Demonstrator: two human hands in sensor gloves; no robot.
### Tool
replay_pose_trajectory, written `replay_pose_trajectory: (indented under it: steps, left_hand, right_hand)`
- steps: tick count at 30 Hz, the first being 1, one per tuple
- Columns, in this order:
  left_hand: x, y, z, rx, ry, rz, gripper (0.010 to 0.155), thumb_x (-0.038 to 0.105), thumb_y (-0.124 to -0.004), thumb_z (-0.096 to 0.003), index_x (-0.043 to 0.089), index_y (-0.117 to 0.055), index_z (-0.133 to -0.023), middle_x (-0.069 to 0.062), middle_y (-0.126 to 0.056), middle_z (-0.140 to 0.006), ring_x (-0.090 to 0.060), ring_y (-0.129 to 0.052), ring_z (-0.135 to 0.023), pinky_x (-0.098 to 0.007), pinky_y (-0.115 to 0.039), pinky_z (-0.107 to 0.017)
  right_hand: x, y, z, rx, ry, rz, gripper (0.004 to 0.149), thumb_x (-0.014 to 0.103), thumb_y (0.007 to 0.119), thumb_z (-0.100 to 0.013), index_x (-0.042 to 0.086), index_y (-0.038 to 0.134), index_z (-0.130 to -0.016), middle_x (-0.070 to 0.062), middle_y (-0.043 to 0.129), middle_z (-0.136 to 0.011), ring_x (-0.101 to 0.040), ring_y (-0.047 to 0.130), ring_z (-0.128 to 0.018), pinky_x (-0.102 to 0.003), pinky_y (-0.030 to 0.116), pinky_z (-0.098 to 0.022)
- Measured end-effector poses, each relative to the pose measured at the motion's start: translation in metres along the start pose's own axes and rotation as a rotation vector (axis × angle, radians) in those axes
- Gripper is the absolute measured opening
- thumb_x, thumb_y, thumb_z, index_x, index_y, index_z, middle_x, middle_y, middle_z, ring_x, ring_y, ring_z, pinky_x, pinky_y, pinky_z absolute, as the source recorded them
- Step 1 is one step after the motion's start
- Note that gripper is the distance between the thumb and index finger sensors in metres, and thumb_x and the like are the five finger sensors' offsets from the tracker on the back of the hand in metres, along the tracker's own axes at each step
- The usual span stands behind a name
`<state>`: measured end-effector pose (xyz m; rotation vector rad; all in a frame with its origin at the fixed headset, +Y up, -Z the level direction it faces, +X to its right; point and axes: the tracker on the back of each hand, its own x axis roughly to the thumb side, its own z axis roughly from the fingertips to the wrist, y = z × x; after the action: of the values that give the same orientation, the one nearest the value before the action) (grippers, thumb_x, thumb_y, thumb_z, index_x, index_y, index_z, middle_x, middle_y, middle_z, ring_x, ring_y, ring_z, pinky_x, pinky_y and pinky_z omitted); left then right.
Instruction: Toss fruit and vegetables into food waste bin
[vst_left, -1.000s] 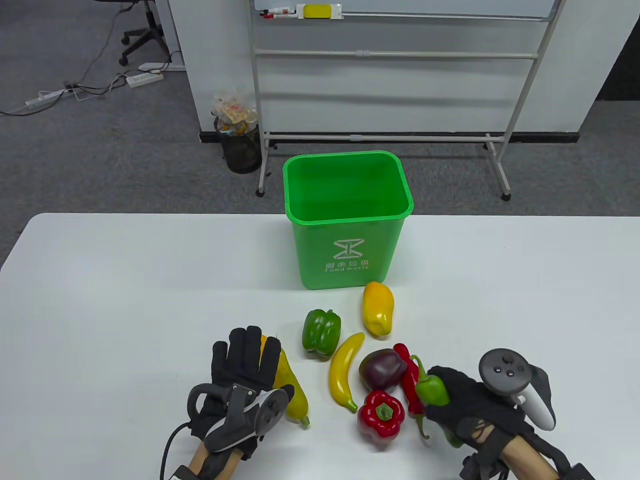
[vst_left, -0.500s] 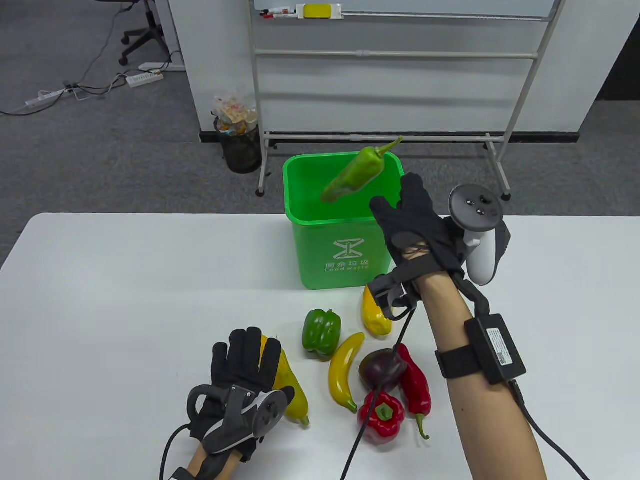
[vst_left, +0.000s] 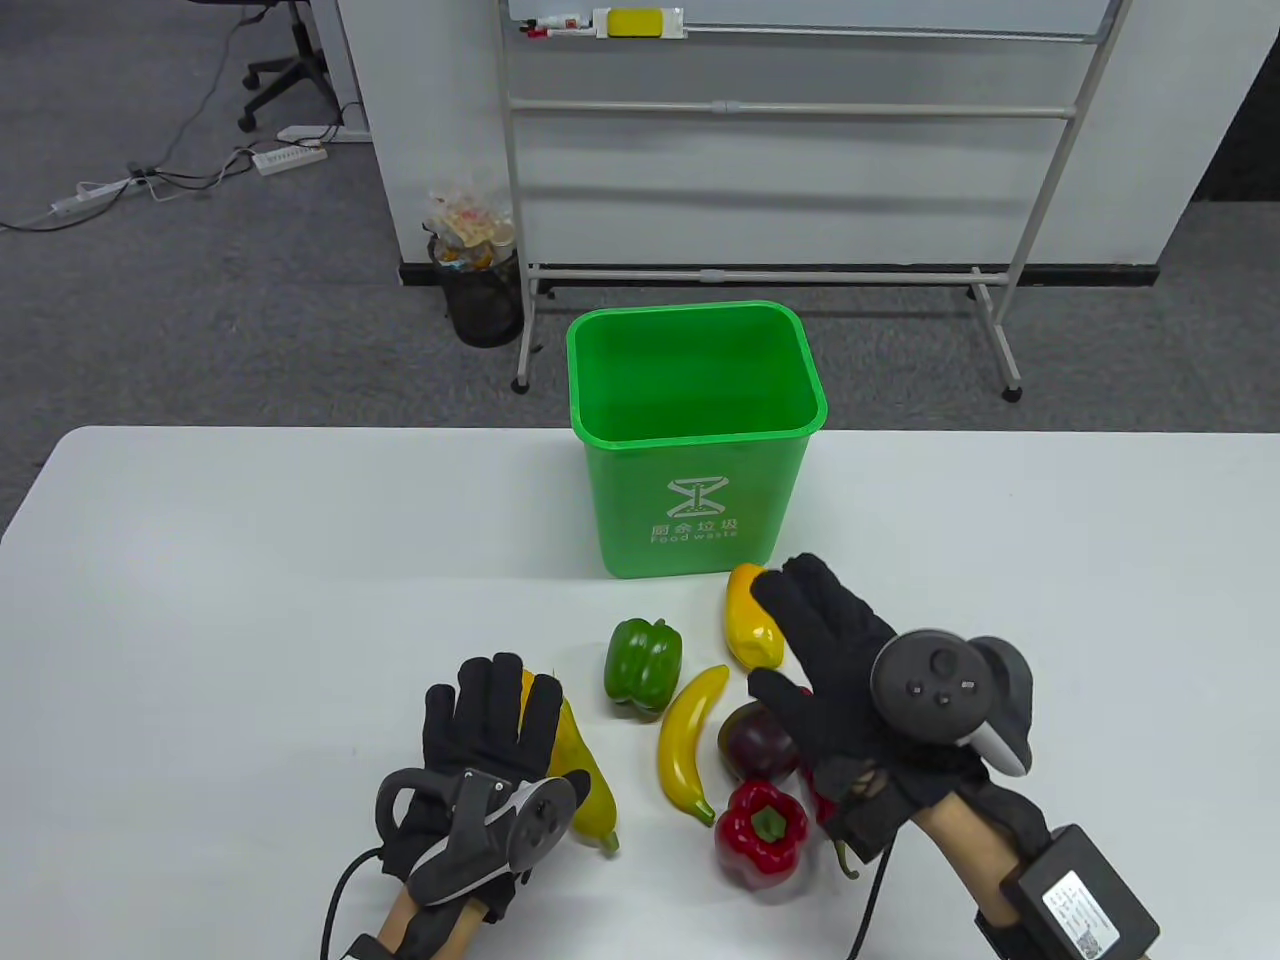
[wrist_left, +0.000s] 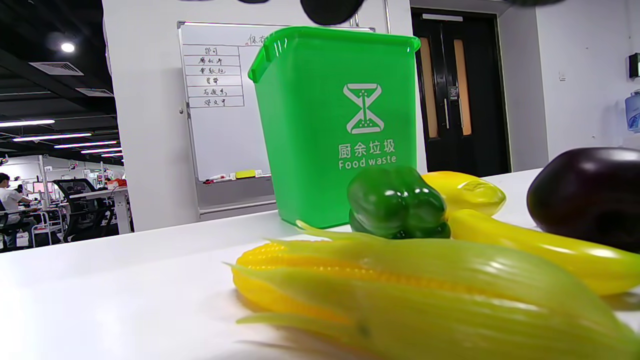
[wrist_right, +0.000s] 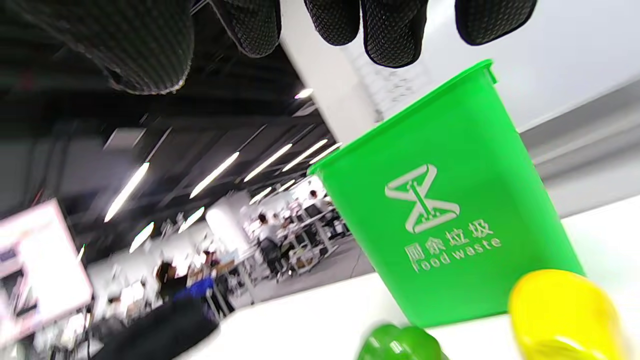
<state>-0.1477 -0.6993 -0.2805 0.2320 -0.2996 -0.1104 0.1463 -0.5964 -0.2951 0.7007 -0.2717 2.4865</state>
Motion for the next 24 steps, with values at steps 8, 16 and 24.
replay_pose_trajectory:
  steps: [8, 16, 24]
  left_hand:
    - [0.000, -0.006, -0.001, -0.028, -0.003, -0.004, 0.087, 0.065, -0.056, -0.0372, 0.017, -0.039, -0.108, -0.025, -0.023, -0.114, -0.056, -0.034, -0.103, -0.074, -0.036, -0.070]
    - [0.002, -0.009, -0.001, -0.041, -0.009, -0.012, 0.087, 0.065, -0.056, -0.0371, 0.017, -0.039, -0.108, -0.025, -0.023, -0.114, -0.056, -0.034, -0.103, -0.074, -0.036, -0.070]
    - [0.003, -0.008, -0.001, -0.045, -0.013, -0.017, 0.087, 0.065, -0.056, -0.0372, 0.017, -0.039, -0.108, -0.025, -0.023, -0.114, -0.056, -0.033, -0.103, -0.074, -0.036, -0.070]
  right_hand:
    - [-0.004, 0.085, 0.055, 0.233, -0.094, 0.322, 0.086, 0.064, 0.075, -0.040, 0.036, 0.036, -0.111, -0.011, 0.025, -0.118, -0.049, 0.042, -0.112, -0.075, 0.040, -0.073]
    - [-0.014, 0.135, 0.067, 0.433, -0.073, 0.520, 0.090, 0.069, 0.072, -0.039, 0.044, 0.023, -0.110, -0.008, 0.008, -0.117, -0.046, 0.025, -0.114, -0.077, 0.029, -0.073]
    - [-0.005, 0.147, 0.079, 0.365, -0.136, 0.502, 0.085, 0.052, 0.081, -0.040, 0.041, 0.033, -0.108, -0.011, 0.024, -0.116, -0.044, 0.046, -0.109, -0.070, 0.044, -0.074]
